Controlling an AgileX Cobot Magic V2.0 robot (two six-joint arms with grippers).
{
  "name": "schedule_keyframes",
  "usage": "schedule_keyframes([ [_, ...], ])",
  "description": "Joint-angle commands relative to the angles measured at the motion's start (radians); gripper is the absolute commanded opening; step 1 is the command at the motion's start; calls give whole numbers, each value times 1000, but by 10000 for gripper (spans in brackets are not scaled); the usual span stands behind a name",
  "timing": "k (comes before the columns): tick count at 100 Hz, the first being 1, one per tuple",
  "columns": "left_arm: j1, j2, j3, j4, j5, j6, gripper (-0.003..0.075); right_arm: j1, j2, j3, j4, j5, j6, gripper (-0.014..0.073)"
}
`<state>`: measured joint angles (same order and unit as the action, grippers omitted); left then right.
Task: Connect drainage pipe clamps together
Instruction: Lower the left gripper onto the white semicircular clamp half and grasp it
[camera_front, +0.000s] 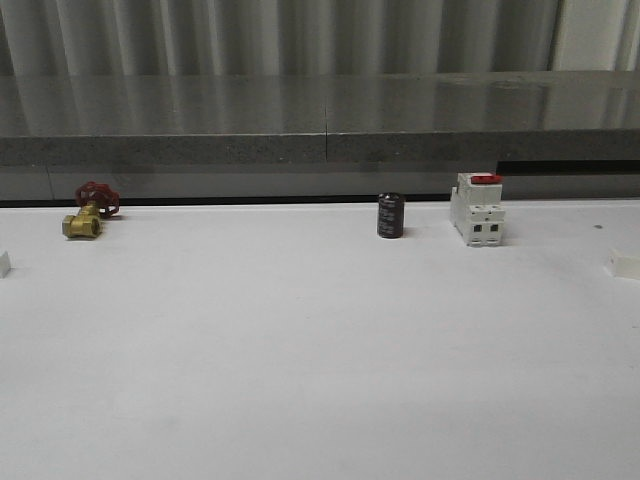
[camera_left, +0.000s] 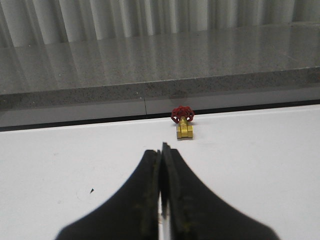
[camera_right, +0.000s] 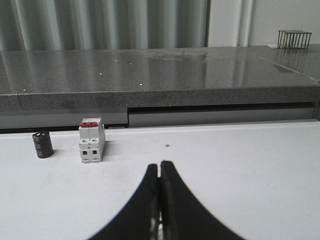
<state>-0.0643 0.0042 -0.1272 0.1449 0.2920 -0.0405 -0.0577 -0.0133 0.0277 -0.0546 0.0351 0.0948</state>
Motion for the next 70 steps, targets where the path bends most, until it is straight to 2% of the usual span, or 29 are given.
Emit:
schedule_keyframes([
  [1,1,63,-110,1,25,0,-21,-6,-15,-17,1,-73,-9,-67],
  [20,1,249,-222,-1,138,0,-18,-6,-15,-17,1,-73,-9,-67],
  [27,1,335,-256,-1,182,0,10,-6,-15,-17,1,-73,-9,-67],
  [34,1,425,-283,-1,195,0,91,-6,-15,-17,1,-73,-9,-67],
  [46,1,577,-328,-3,189,0,326,-6,-15,-17,1,-73,-9,-67],
  [53,1,662,-358,3,167,0,423,-6,-15,-17,1,-73,-9,-67],
  [58,1,718,-379,15,146,0,450,-6,-15,-17,1,-73,-9,-67],
  [70,1,855,-467,15,163,-43,451,-6,-15,-17,1,-73,-9,-67],
])
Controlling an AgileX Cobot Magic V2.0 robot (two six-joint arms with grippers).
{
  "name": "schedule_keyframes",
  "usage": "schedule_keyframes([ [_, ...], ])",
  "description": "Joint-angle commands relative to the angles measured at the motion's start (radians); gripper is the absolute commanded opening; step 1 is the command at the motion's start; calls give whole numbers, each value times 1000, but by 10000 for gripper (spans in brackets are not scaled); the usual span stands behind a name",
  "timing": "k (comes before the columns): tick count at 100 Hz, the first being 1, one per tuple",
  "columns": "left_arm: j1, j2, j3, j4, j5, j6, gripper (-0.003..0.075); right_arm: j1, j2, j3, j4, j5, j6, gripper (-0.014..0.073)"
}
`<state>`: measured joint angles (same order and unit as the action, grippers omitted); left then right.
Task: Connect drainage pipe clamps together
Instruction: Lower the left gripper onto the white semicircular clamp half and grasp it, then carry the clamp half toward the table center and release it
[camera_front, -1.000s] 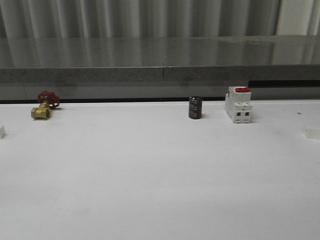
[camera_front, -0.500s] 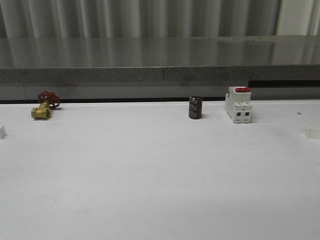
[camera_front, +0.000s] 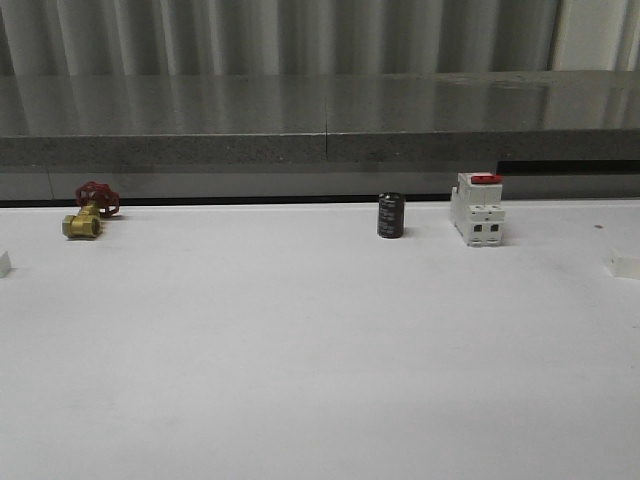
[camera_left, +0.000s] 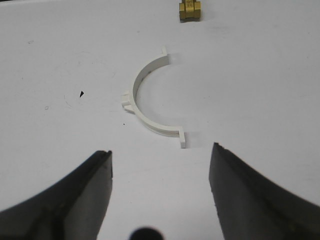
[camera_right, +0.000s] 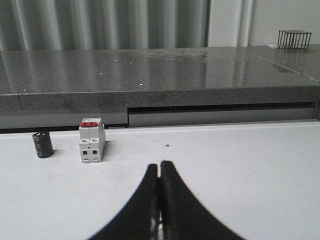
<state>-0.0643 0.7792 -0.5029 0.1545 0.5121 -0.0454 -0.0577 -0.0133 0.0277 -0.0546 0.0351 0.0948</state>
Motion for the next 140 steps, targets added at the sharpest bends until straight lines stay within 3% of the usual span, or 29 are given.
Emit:
schedule_keyframes([
  [1,1,98,-98,5,-53,-43,451,-6,-15,-17,1,-73,-9,-67],
  [21,13,357,-305,6,122,-81,449,-6,-15,-17,1,-73,-9,-67],
  [42,97,610,-496,-1,284,-88,437,-6,-15,-17,1,-73,-9,-67],
  [64,158,812,-629,-55,316,-88,437,-6,-15,-17,1,-73,-9,-67],
  [94,160,1026,-774,-81,383,-81,437,-6,-15,-17,1,-73,-9,-67],
  [116,160,1112,-822,-120,358,-81,435,-6,-15,-17,1,-73,-9,-67],
  [127,160,1137,-846,-133,356,-81,370,-6,-15,-17,1,-73,-9,-67],
  [140,160,1151,-857,-135,356,-81,203,-6,-15,-17,1,-73,-9,-67],
])
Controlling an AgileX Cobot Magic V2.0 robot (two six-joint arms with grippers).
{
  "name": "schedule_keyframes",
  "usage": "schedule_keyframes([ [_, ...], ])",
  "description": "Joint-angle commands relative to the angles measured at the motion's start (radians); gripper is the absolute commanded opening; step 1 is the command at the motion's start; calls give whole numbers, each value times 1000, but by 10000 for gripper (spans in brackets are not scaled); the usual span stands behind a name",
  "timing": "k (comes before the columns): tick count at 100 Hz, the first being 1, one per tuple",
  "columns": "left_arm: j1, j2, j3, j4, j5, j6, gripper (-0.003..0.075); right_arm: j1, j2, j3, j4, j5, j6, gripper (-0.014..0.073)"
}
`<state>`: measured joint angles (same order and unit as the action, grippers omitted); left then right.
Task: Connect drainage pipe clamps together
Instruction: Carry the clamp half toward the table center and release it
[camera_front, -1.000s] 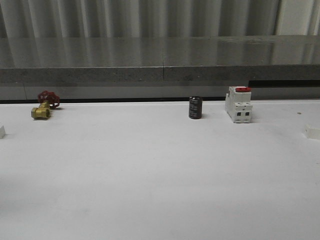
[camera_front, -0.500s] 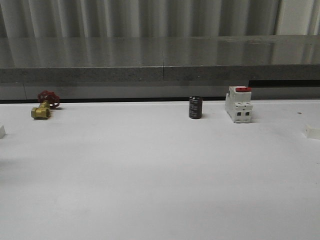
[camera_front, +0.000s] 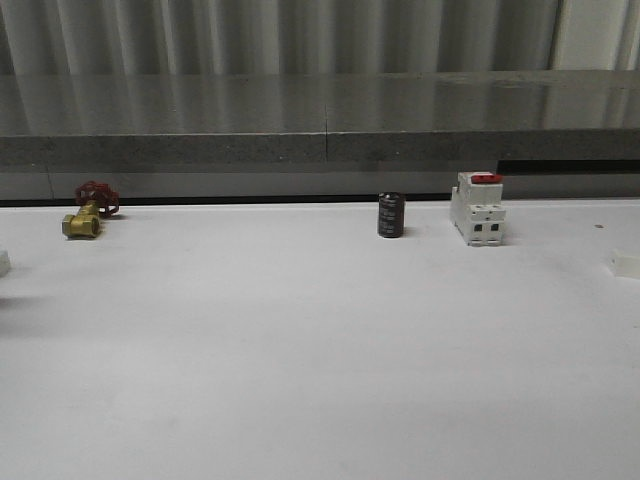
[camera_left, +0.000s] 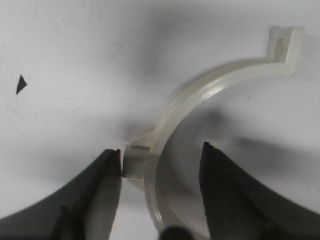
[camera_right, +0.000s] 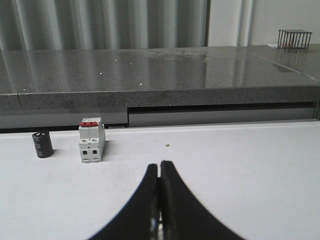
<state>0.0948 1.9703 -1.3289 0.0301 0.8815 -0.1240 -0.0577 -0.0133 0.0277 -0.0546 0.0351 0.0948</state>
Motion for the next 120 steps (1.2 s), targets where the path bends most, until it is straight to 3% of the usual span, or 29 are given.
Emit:
schedule_keyframes([
  [1,1,-40,-31,-10,-13,-3,194,-6,-15,-17,1,-73,-9,-67],
  [14,1,-40,-31,-10,-13,-1,51,-6,-15,-17,1,-73,-9,-67],
  [23,-1,-40,-31,-13,-15,-1,6,-6,-15,-17,1,-73,-9,-67],
  [50,-91,-116,-31,-51,-63,-1,0,-6,-15,-17,1,-73,-9,-67],
  [86,-357,-144,-35,-172,-154,-77,0,-6,-15,-17,1,-73,-9,-67],
  [120,-497,-35,-44,-275,-211,-135,0,-6,-15,-17,1,-73,-9,-67],
])
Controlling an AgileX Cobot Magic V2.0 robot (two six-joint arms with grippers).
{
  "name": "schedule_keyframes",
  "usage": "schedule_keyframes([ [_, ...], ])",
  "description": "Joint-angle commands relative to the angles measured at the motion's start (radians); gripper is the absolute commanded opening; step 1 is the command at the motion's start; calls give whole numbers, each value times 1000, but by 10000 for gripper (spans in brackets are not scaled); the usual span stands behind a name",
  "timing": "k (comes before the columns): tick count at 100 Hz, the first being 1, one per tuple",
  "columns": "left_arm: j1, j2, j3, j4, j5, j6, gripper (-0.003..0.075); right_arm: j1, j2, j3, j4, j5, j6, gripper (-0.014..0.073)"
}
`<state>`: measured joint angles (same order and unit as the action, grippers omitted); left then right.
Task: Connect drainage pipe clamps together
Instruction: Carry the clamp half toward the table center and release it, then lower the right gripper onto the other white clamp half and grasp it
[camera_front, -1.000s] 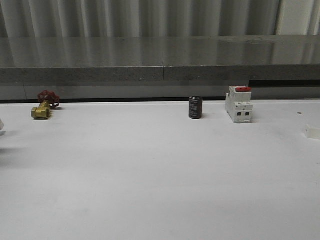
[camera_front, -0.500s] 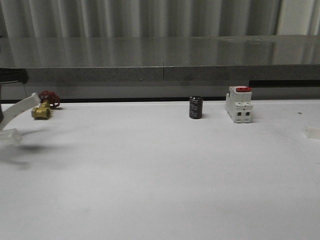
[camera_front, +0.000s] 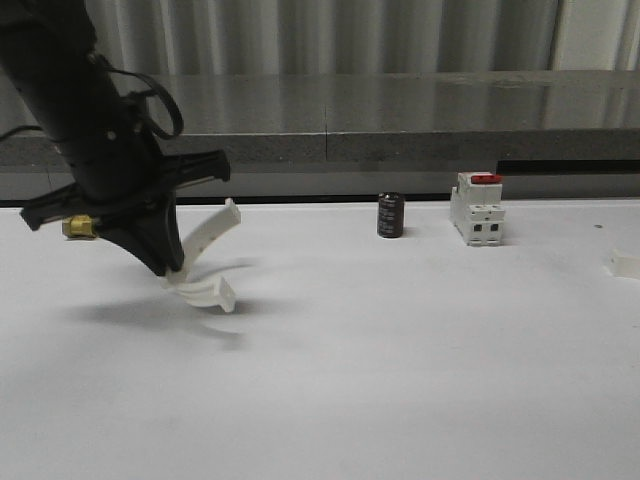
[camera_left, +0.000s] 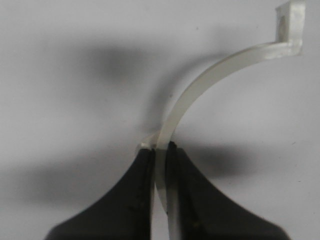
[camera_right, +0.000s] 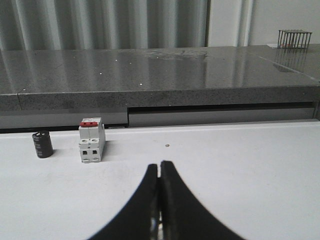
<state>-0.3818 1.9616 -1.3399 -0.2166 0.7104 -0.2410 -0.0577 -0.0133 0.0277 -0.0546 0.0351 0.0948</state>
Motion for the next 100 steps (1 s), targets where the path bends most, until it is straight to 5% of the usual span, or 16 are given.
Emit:
schedule_keyframes([
  [1,-22,-22,-33,-29,-40,-18,0,-6,-15,-17,1,-73,-9,-67],
  [17,-29,2,-33,-31,-19,-18,52,-6,-15,-17,1,-73,-9,-67],
  [34,-29,-4,-37,-31,-19,-16,303,-6,-15,-17,1,-73,-9,-67],
  [41,-29,-17,-41,-26,-24,-16,348,-6,-15,-17,1,-73,-9,-67],
  [75,-29,-220,-39,123,40,-16,326,-6,-15,-17,1,-73,-9,-67],
  [100,-24,-453,54,247,46,-16,13,-6,-15,-17,1,-73,-9,-67],
])
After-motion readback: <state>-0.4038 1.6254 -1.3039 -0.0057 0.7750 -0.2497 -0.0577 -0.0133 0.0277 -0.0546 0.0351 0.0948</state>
